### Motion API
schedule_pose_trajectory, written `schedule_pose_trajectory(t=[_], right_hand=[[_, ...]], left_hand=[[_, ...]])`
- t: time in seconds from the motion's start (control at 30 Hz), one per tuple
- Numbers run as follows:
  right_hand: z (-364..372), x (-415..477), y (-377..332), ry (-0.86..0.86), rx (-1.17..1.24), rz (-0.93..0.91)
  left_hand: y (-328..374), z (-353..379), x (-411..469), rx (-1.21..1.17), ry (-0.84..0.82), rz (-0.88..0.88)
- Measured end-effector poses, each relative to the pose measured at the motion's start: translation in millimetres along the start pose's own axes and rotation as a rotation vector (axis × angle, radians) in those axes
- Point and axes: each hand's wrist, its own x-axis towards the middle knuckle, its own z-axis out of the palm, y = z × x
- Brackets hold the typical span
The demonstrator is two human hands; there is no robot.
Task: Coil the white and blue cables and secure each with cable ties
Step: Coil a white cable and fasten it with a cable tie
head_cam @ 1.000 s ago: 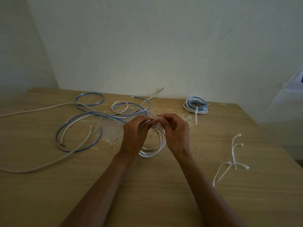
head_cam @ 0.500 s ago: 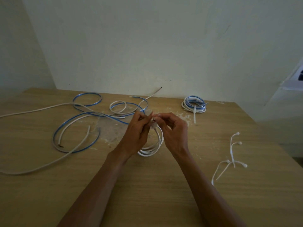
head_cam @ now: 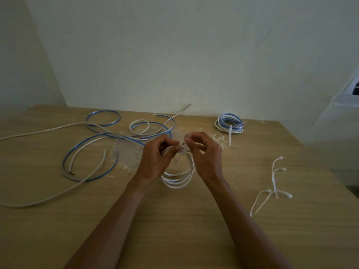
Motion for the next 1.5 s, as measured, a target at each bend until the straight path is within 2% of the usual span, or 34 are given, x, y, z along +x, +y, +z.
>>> schedule_pose_trajectory(t=[0.17,0.3,0.4,0.47,0.57,0.63,0.73,0.83,0.93,1.13,1.17,1.3,1.43,1.5], right_hand=[[-5,2,-3,0.009,-0.170,-0.124],[-12,6,-9,0.114,-0.222,-0.157],[-20,16,-19,0.157,0.097,0.028],[-20,15,-21,0.053,0.313,0.160],[-15,5,-17,-0.059,0.406,0.244],[-14,0,-13,-0.097,0.323,0.171],[-10,-8,-7,-0.184,0.068,-0.058],[5,-17,-5,-0.148,-0.187,-0.316],[17,-23,-7,-0.038,-0.265,-0.450],[17,-28,-1,-0.034,-0.259,-0.504],[17,-28,-2,-0.033,-0.255,-0.497],[16,-30,-7,-0.020,-0.228,-0.477],[20,-33,-6,-0.089,-0.268,-0.520],[21,-34,-4,-0.101,-0.373,-0.526]], left_hand=[[6,4,-4,0.064,-0.133,0.119],[4,4,-2,0.060,-0.123,0.050],[0,1,-2,0.053,-0.074,-0.022],[-2,0,0,0.035,-0.022,-0.054],[-7,0,3,0.018,0.077,-0.082],[-8,1,3,-0.008,0.171,-0.101],[-6,2,3,-0.171,0.288,-0.153],[-3,6,4,-0.347,0.281,-0.211],[-2,8,4,-0.562,0.214,-0.323],[-9,1,7,-0.824,-0.018,-0.589],[-9,1,7,-0.827,-0.009,-0.597],[-9,-3,6,-0.605,0.207,-0.519],[-1,-3,7,-0.740,0.144,-0.578],[5,-3,8,-0.846,0.097,-0.606]])
